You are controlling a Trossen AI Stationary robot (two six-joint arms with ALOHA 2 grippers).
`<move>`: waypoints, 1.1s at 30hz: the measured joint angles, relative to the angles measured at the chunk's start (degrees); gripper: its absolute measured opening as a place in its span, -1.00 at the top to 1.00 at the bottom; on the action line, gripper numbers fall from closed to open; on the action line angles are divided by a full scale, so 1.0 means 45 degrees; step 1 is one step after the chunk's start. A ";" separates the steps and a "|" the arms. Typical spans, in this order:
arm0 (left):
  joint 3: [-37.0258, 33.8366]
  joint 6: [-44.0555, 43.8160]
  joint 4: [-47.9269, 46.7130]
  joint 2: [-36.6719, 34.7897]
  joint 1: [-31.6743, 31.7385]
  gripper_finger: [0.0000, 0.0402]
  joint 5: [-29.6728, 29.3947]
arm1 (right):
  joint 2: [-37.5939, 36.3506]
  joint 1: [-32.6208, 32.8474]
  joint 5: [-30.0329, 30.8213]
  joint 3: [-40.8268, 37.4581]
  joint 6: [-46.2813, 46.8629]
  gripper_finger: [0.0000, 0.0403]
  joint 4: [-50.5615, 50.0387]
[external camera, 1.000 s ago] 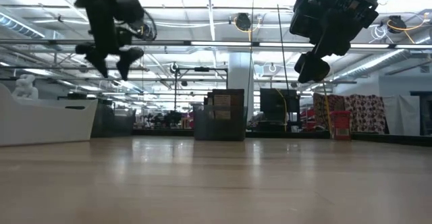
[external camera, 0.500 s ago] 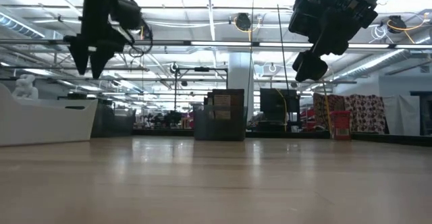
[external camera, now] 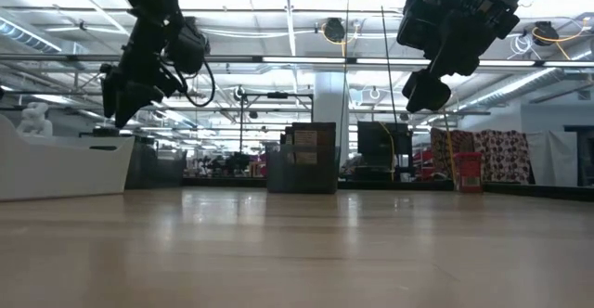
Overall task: Sort spices by type
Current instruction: Put the top green seasoning bottle into the left black bin
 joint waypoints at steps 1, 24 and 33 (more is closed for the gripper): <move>0.0000 0.0120 0.0014 0.0037 0.0050 -0.54 0.0169 | 0.0000 0.0000 -0.0002 0.0000 0.0000 -0.45 -0.0001; -0.0011 0.0436 0.0395 0.1833 0.0997 -0.54 0.0760 | 0.0000 0.0000 -0.0005 -0.0001 0.0006 -0.45 -0.0014; -0.0015 0.0445 0.0215 0.2004 0.1104 -0.42 0.0806 | 0.0000 0.0000 -0.0005 0.0003 -0.0015 -0.45 -0.0019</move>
